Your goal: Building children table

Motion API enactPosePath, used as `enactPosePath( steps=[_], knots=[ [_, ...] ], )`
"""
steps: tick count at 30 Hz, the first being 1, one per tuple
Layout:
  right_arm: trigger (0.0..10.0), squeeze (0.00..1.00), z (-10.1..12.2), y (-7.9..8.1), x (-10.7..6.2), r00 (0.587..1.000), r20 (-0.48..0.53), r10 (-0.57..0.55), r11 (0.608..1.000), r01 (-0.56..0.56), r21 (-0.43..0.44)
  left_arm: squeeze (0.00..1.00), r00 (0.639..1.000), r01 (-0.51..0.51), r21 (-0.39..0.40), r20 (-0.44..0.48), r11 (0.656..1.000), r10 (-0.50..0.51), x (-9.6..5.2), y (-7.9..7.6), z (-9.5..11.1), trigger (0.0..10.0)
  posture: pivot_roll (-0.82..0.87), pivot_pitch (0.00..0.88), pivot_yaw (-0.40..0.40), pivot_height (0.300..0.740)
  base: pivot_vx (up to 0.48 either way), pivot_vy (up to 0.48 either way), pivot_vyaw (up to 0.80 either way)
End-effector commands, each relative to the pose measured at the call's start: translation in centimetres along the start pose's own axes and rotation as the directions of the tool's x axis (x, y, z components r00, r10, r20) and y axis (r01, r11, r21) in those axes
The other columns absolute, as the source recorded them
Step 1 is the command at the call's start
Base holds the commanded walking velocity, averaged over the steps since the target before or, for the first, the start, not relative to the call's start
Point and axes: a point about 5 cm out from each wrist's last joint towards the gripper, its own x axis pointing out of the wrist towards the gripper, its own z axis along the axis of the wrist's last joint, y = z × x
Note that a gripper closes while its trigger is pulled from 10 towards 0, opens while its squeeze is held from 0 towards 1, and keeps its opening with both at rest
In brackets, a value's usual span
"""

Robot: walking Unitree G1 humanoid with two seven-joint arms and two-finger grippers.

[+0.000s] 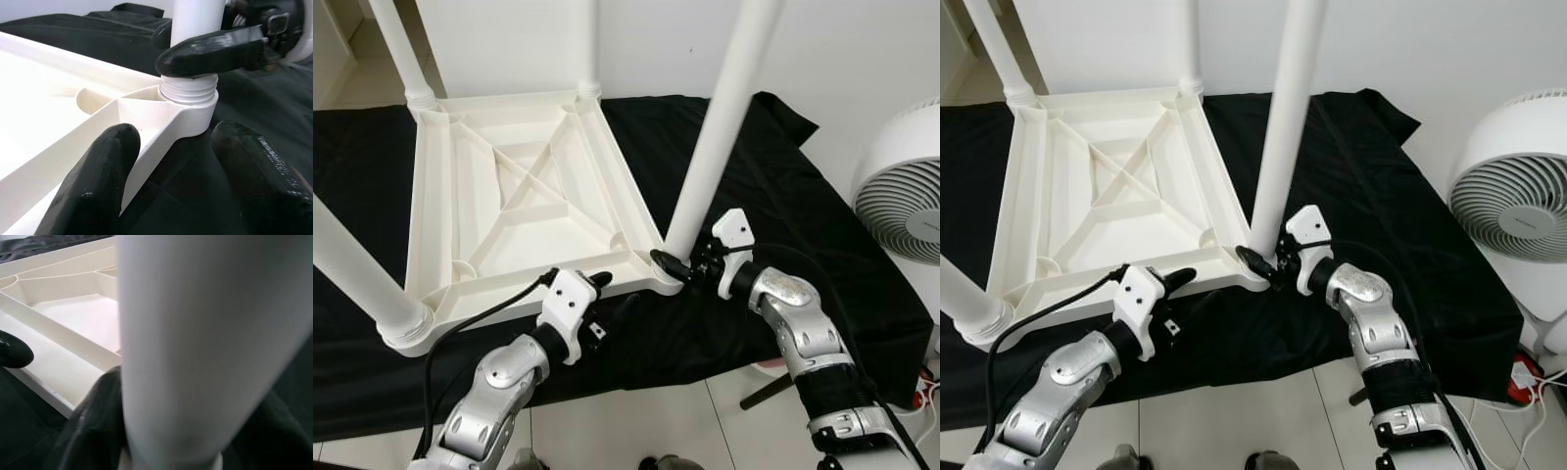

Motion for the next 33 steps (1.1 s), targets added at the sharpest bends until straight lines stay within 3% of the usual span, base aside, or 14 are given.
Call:
enactPosePath(
  steps=[1,9,10,11,12,15,18,20,21,26,30,33],
  knots=[
    [0.0,0.0,-1.4,-0.4,-0.5,0.998,-0.063,-0.02,0.999,0.022,0.027,0.0,0.997,0.073,0.002,0.005,0.997,-0.073,-0.1,-0.4,0.3,10.0,-0.04,0.069,-0.03,0.74,0.0,0.0,0.0],
    [0.0,0.0,-2.0,0.2,0.0,0.997,-0.063,0.035,0.997,-0.03,0.067,0.0,0.998,0.069,0.002,0.008,0.998,-0.069,-0.2,-0.6,0.5,10.0,-0.02,0.075,-0.033,0.74,0.0,0.0,0.0],
    [6.4,0.0,-1.9,0.3,0.1,0.998,-0.056,0.027,0.997,-0.023,0.07,0.0,0.998,0.068,0.002,0.008,0.998,-0.068,-0.2,-0.6,0.5,10.0,-0.02,0.075,-0.033,0.74,0.0,0.0,0.0],
    [6.4,0.0,-1.8,0.3,0.1,0.998,-0.049,0.027,0.997,-0.023,0.069,0.0,0.998,0.067,0.002,0.007,0.998,-0.067,-0.2,-0.6,0.5,10.0,-0.02,0.075,-0.033,0.74,0.0,0.0,0.0],
    [10.0,0.0,-1.7,0.2,0.2,0.999,-0.038,0.005,0.996,-0.001,0.084,0.0,0.998,0.066,0.001,0.007,0.998,-0.066,-0.2,-0.6,0.5,10.0,-0.02,0.075,-0.033,0.74,0.0,0.0,0.0],
    [10.0,0.0,-1.5,-0.2,0.5,0.997,-0.035,-0.073,0.992,0.076,0.104,0.0,0.998,0.065,0.0,0.007,0.998,-0.065,-0.2,-0.6,0.6,10.0,-0.02,0.08,-0.033,0.74,0.0,0.0,0.0],
    [10.0,0.0,-1.2,-0.3,0.9,0.964,-0.047,-0.26,0.957,0.264,0.122,0.0,0.998,0.067,-0.004,0.008,0.998,-0.067,-0.1,-0.6,0.5,10.0,-0.03,0.081,-0.033,0.74,0.0,0.0,0.0],
    [10.0,0.0,-1.2,-0.1,0.9,0.954,-0.054,-0.295,0.946,0.3,0.126,0.0,0.998,0.067,-0.005,0.008,0.998,-0.067,-0.1,-0.6,0.5,10.0,-0.03,0.081,-0.033,0.74,0.0,0.0,0.0],
    [10.0,0.0,-1.5,0.4,0.8,0.91,-0.087,-0.406,0.895,0.415,0.163,0.0,0.998,0.07,-0.005,0.006,0.998,-0.07,0.1,-0.6,0.4,10.0,-0.03,0.078,-0.029,0.74,0.0,0.0,0.0],
    [10.0,0.0,-1.3,1.5,0.9,0.873,-0.076,-0.481,0.857,0.487,0.168,0.0,0.997,0.078,-0.008,0.006,0.997,-0.078,0.3,-0.7,0.3,10.0,-0.04,0.071,-0.028,0.74,0.0,0.0,0.0],
    [10.0,0.0,-0.4,3.2,1.4,0.762,-0.078,-0.643,0.728,0.64,0.246,0.0,0.995,0.096,0.004,0.009,0.995,-0.096,0.7,-0.6,0.4,10.0,-0.04,0.058,-0.034,0.74,0.0,0.0,0.0],
    [10.0,0.0,-0.2,3.7,1.8,0.756,-0.077,-0.65,0.719,0.645,0.26,0.0,0.995,0.097,0.007,0.012,0.995,-0.098,0.8,-0.5,0.5,10.0,-0.04,0.058,-0.034,0.74,0.0,0.0,0.0]
  ],
)
